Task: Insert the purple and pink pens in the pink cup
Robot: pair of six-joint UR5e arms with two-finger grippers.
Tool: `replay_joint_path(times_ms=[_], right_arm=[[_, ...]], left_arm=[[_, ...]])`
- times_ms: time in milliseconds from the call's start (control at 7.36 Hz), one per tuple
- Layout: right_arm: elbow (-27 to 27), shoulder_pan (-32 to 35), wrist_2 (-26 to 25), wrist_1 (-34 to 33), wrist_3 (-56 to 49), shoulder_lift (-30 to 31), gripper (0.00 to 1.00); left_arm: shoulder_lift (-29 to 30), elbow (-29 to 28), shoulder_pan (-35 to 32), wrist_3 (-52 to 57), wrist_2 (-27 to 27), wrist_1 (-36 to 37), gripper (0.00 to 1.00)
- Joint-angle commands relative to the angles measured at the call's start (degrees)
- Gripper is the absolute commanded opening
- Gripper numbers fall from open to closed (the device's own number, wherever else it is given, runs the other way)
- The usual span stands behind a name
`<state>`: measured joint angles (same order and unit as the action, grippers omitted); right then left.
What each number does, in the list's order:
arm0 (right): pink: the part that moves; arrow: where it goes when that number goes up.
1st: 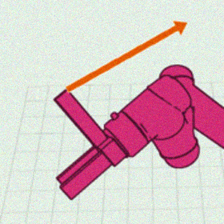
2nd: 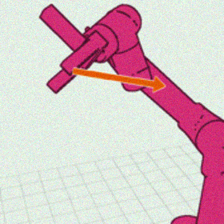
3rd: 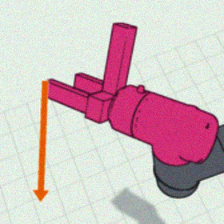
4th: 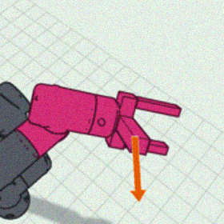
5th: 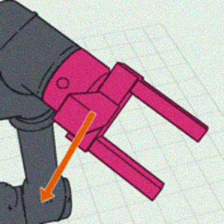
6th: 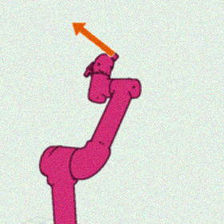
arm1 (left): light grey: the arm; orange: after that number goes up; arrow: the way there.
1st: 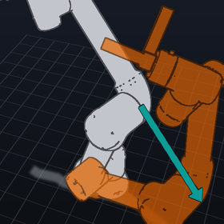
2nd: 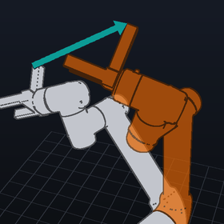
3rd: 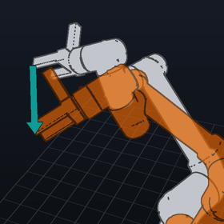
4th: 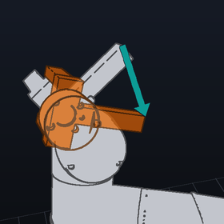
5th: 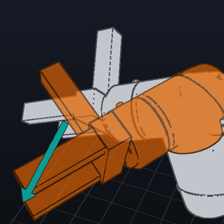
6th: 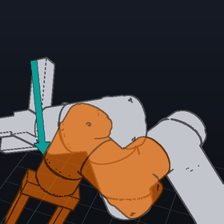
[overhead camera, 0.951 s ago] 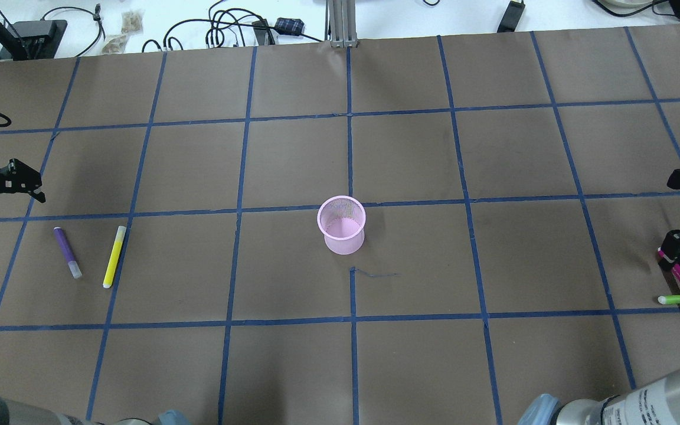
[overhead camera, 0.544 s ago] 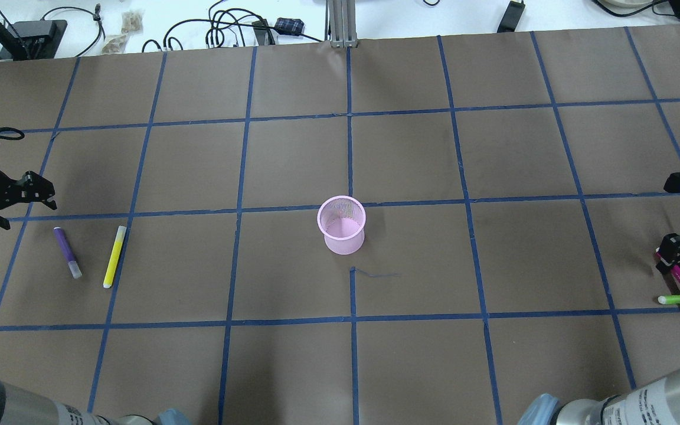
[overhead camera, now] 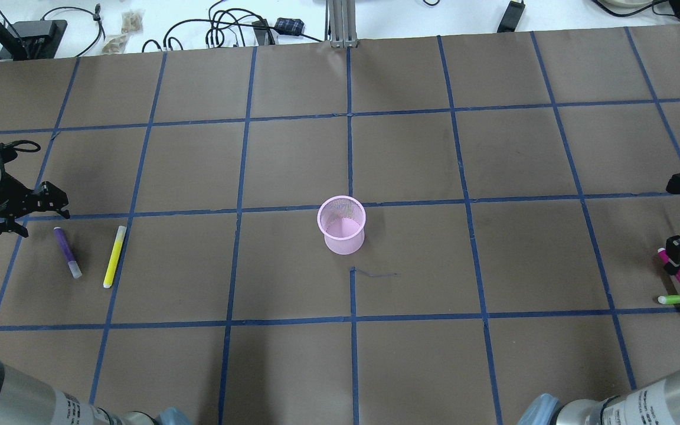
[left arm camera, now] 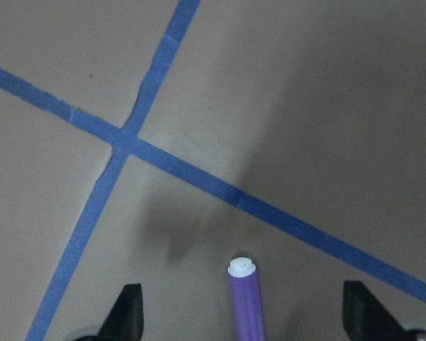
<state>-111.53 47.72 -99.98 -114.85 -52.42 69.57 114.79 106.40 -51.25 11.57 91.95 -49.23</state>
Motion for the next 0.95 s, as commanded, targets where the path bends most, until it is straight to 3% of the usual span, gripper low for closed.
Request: replay_joint_path(times_ms=[0,272,408,544,680,816], right_arm=[[2.7,1.8,2.3,-0.7,0.4,3.2,0.00],[4.8,10.8,10.1,-1.8,1.7,11.2,0.00],[4.6,16.2,18.5,-5.3,2.8,14.7,0.00],[4.3,21.1,27.7,-5.9,3.5,17.3,0.00],[3.2,27.0,30.3,-8.9,5.3,19.7,0.00],[1.0,33.8,31.5,-16.8,6.9,20.7,0.00]], left_arm=[[1.4,0.1,0.0,0.4,0.0,0.0,0.87],[2.1,0.3,0.0,0.2,-0.2,0.0,0.78],[2.4,0.3,0.0,0.6,-0.1,0.0,0.73],[2.5,0.3,0.0,0.6,-0.1,-0.1,0.59],[2.5,0.2,0.0,0.5,-0.1,-0.1,0.49],[2.5,0.1,0.0,0.5,-0.1,-0.1,0.41]])
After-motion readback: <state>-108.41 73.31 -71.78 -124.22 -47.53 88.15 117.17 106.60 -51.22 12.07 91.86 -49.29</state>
